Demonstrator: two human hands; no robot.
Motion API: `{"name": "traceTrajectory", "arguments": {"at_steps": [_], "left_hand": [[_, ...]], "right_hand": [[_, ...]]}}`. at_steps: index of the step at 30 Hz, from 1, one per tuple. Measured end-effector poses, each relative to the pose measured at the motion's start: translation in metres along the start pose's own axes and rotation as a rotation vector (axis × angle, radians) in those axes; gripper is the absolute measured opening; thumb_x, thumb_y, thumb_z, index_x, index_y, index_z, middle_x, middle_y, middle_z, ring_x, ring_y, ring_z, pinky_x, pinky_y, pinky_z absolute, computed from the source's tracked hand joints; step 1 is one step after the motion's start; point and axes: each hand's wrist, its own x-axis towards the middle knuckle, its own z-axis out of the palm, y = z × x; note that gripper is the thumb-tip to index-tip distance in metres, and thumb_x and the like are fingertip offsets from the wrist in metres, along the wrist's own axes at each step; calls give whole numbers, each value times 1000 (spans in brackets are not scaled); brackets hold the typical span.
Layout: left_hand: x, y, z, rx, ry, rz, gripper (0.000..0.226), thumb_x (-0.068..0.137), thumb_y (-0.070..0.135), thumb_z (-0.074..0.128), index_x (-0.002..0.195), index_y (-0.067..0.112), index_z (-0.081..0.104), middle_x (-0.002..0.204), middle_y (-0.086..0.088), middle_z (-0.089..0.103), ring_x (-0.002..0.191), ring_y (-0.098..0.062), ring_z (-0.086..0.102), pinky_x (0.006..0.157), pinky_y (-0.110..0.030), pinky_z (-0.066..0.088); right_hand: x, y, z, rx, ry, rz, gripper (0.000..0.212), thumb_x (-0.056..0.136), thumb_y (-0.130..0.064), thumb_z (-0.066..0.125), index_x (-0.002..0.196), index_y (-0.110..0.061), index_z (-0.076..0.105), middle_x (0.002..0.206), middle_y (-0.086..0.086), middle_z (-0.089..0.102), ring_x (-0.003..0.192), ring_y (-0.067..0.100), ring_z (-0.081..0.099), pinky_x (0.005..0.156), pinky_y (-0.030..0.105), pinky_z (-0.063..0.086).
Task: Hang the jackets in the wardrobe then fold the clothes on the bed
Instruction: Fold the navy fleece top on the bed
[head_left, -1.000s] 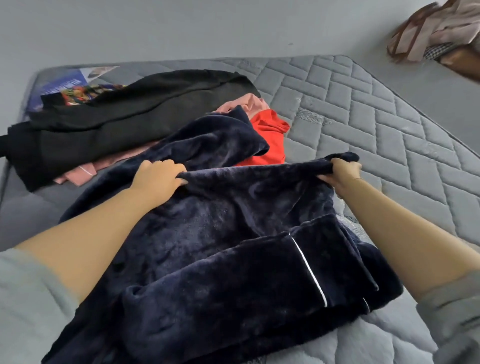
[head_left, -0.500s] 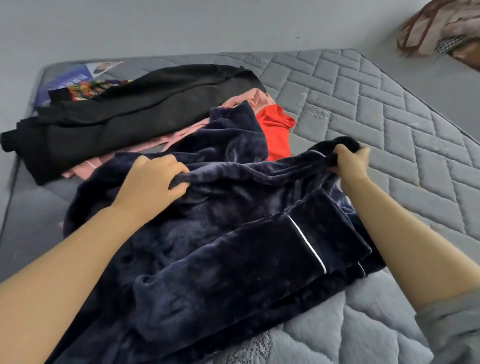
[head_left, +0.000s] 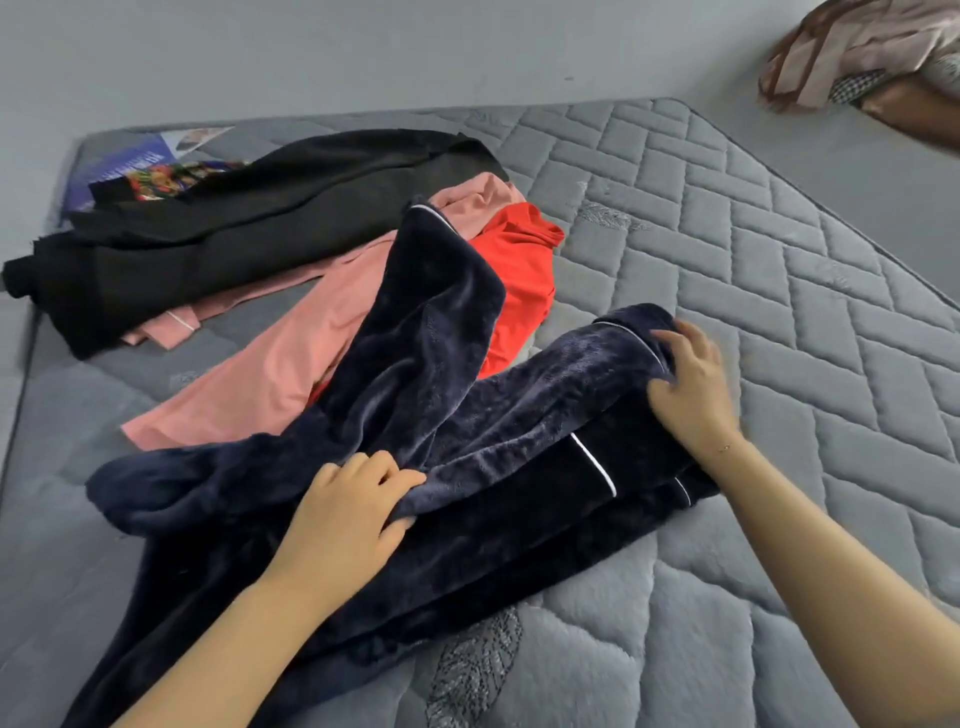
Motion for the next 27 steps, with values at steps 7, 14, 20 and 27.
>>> {"name": "traceTrajectory", "arguments": {"at_steps": [7, 14, 20, 27], "left_hand": [[5, -3, -24, -99, 209, -140, 53, 65, -4, 83, 113, 17, 74, 83, 3, 53, 73, -18, 52, 58, -30, 44], [-24, -12, -2, -134, -107, 15, 60, 90, 31, 67, 146, 35, 43, 115, 16, 45, 105, -6, 45, 97, -24, 38], [-44, -40, -31, -460, 282, -192, 38, 87, 12, 67, 118, 33, 65, 119, 24, 57, 113, 4, 52, 102, -12, 33], [-92, -155, -42, -282, 268, -612, 77, 64, -20, 60, 132, 17, 59, 137, -10, 52, 127, -31, 48, 108, -46, 36]], "right_hand": [[6, -20, -12, -210, 177, -286, 37, 79, 6, 56, 108, -9, 72, 107, 9, 69, 99, 34, 62, 92, 40, 39], [-45, -11, -5, -455, -182, -204, 55, 83, -13, 47, 138, -14, 55, 120, 6, 55, 113, 28, 47, 103, 38, 30], [-57, -73, 0, -74, -71, -301, 44, 83, -4, 51, 124, -5, 65, 133, 10, 58, 126, 31, 48, 114, 40, 29], [-94, -182, 69, 89, -358, -707, 44, 101, -36, 47, 144, -25, 48, 158, -4, 31, 148, 16, 21, 123, 38, 11]]}}
